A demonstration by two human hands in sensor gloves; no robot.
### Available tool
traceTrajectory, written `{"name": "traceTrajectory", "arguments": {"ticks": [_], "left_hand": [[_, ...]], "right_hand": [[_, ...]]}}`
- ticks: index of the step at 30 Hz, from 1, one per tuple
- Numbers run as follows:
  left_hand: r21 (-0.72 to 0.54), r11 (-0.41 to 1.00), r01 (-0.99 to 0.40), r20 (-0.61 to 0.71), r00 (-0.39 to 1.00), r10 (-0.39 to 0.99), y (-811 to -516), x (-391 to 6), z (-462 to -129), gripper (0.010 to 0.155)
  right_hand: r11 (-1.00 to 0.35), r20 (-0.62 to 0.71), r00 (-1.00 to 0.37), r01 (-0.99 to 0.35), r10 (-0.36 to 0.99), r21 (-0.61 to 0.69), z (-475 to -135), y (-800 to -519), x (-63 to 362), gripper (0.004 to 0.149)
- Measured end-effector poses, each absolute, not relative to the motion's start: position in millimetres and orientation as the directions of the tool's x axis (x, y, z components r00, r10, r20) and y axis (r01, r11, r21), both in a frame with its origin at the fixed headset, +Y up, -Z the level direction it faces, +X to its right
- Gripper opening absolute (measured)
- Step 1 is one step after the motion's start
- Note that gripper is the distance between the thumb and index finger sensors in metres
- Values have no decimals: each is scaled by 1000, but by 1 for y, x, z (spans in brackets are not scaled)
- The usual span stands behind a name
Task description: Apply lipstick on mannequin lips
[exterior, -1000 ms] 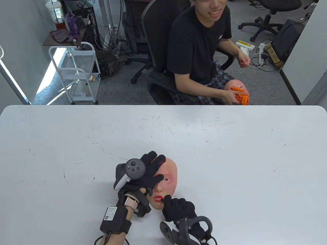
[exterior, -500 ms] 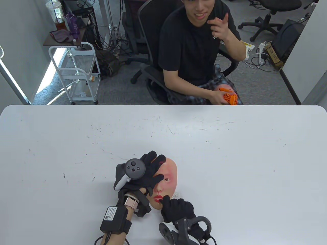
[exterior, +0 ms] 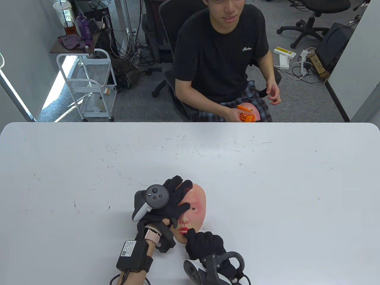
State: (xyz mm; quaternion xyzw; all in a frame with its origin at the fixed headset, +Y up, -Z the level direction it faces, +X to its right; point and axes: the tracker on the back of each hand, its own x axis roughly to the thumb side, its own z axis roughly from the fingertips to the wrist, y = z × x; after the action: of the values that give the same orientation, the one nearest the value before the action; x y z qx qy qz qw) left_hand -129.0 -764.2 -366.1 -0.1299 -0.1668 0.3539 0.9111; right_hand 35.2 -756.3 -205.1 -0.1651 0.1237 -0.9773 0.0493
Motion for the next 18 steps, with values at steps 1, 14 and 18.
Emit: {"name": "traceTrajectory", "arguments": {"ticks": [1,14,18], "left_hand": [[-355,715,-602,212,693,689,-764,-129,-366,77],[-355,715,-603,213,692,690,-764,-129,-366,77],[-355,714,-604,212,691,691,-764,-129,-366,77]], "right_hand": [[-964,298,-943,67,-146,-259,-205,-756,36,50],[-964,332,-931,67,-154,-259,-209,-757,19,50],[-960,313,-937,66,-153,-272,-206,-756,28,50]]}}
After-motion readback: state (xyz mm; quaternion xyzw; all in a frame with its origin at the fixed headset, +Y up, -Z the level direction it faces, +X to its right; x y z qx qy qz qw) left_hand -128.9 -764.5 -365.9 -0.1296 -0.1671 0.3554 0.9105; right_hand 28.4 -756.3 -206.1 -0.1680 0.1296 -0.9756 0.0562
